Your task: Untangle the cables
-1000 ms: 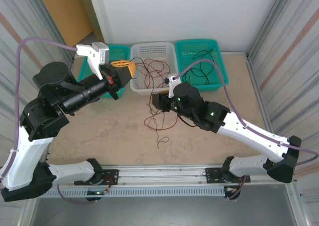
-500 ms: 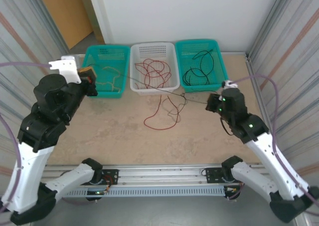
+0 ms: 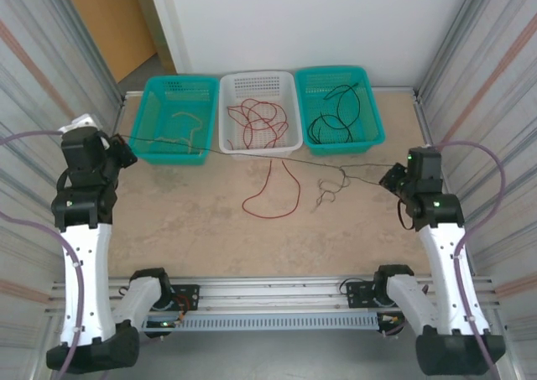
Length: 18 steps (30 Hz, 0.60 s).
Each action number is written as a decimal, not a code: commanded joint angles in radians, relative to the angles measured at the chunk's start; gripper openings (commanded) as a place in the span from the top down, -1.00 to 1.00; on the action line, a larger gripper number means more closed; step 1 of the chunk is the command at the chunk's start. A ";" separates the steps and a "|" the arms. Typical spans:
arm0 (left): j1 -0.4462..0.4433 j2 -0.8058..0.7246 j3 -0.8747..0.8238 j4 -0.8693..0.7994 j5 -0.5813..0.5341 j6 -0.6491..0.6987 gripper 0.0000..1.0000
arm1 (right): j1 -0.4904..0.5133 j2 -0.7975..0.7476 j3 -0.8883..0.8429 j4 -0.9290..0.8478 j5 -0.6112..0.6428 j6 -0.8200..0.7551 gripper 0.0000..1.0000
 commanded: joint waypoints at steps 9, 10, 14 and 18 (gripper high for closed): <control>0.127 0.063 -0.025 0.057 -0.033 0.001 1.00 | -0.568 0.022 0.089 -0.043 -0.245 0.102 0.99; 0.152 0.076 -0.013 0.053 -0.021 -0.005 1.00 | -0.573 0.036 0.100 -0.048 -0.234 0.096 1.00; 0.184 0.144 0.050 0.048 -0.030 0.009 1.00 | -0.599 0.074 0.155 -0.083 -0.177 0.066 1.00; 0.220 0.223 0.118 0.021 -0.019 -0.017 1.00 | -0.653 0.061 0.152 -0.076 -0.201 0.074 1.00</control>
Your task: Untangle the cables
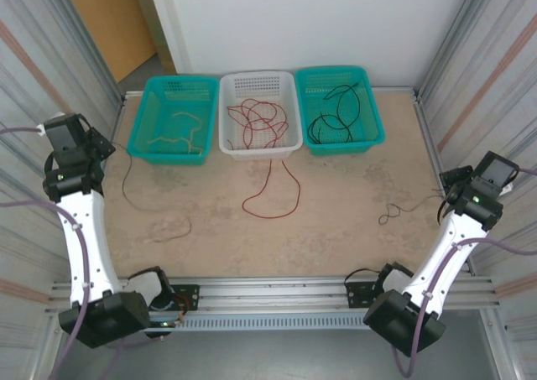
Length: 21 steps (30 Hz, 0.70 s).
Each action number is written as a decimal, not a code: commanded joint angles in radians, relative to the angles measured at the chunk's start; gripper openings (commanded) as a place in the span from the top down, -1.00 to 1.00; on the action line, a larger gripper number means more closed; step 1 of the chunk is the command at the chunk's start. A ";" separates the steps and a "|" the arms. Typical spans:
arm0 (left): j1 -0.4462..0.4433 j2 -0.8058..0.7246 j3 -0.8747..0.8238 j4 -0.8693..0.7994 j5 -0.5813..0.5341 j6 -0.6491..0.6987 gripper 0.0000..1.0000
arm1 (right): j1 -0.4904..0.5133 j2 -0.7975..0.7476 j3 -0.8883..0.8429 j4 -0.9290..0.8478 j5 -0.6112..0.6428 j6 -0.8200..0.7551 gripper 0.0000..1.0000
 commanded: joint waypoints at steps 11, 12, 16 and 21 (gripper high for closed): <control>-0.273 -0.175 -0.057 0.042 0.249 -0.006 1.00 | 0.557 0.070 0.362 -0.074 0.077 -0.072 0.96; -0.332 -0.197 -0.062 0.023 0.235 0.004 1.00 | 0.572 0.108 0.412 -0.073 0.057 -0.070 0.96; -0.538 -0.270 -0.094 0.001 0.191 0.007 1.00 | 0.604 0.247 0.571 0.003 -0.066 -0.068 0.97; -0.785 -0.297 -0.158 0.045 0.246 0.005 1.00 | 0.648 0.437 0.783 0.087 -0.101 -0.087 0.95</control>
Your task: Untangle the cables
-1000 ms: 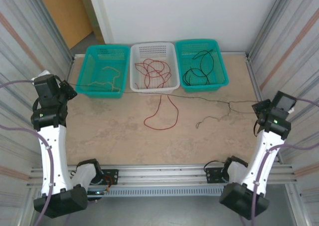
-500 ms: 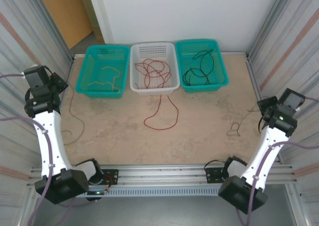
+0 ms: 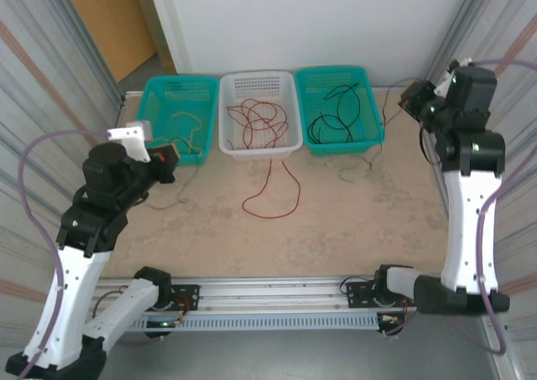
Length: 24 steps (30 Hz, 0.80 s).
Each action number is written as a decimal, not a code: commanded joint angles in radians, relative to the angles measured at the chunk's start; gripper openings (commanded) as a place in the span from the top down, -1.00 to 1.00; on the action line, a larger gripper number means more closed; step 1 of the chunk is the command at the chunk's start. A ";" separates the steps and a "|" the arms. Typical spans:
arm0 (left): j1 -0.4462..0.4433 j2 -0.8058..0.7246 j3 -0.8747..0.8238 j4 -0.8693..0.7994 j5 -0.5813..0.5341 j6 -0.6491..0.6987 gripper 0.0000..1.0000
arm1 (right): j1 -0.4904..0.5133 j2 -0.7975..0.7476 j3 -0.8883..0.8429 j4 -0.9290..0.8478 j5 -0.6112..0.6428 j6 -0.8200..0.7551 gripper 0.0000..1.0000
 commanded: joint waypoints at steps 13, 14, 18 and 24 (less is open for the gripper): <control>-0.336 0.007 -0.086 0.096 -0.025 0.072 1.00 | 0.062 0.696 0.798 0.017 -0.056 -0.049 0.92; -0.335 0.003 -0.088 0.104 -0.020 0.075 1.00 | 0.068 0.722 0.771 0.024 -0.051 -0.053 0.92; -0.336 -0.010 -0.075 0.115 -0.001 0.083 1.00 | 0.079 0.772 0.598 0.078 -0.031 -0.058 0.78; -0.336 -0.032 -0.021 0.118 0.115 0.085 1.00 | 0.098 0.775 0.428 0.045 0.011 -0.095 -0.04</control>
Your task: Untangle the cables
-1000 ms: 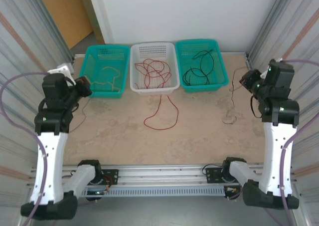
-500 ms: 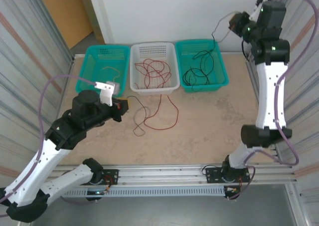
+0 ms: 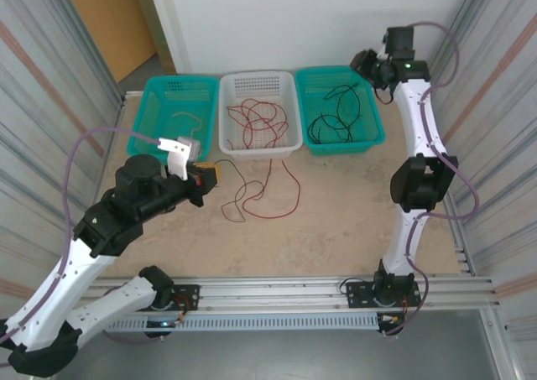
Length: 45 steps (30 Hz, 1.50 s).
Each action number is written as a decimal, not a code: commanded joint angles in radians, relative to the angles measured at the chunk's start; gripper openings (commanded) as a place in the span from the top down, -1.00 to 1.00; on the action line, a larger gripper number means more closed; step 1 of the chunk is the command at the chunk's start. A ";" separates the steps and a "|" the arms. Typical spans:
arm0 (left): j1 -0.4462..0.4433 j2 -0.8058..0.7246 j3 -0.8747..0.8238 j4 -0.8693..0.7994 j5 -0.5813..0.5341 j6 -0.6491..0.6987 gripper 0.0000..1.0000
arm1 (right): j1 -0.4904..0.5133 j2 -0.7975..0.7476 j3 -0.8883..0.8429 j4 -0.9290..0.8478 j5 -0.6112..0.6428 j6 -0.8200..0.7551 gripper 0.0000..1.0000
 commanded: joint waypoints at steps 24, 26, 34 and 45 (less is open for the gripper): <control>-0.007 0.127 0.426 0.198 0.262 -0.116 1.00 | 1.007 -1.041 -0.982 0.447 0.117 -0.215 -0.67; -0.007 0.145 0.458 0.198 0.263 -0.114 1.00 | 1.054 -1.026 -0.983 0.478 0.131 -0.214 -0.67; -0.007 0.170 0.510 0.207 0.213 -0.096 1.00 | 1.097 -0.928 -0.975 0.552 0.071 -0.173 -0.53; -0.007 0.187 0.562 0.224 0.125 -0.112 1.00 | 1.146 -0.789 -1.037 0.693 0.101 -0.080 -0.29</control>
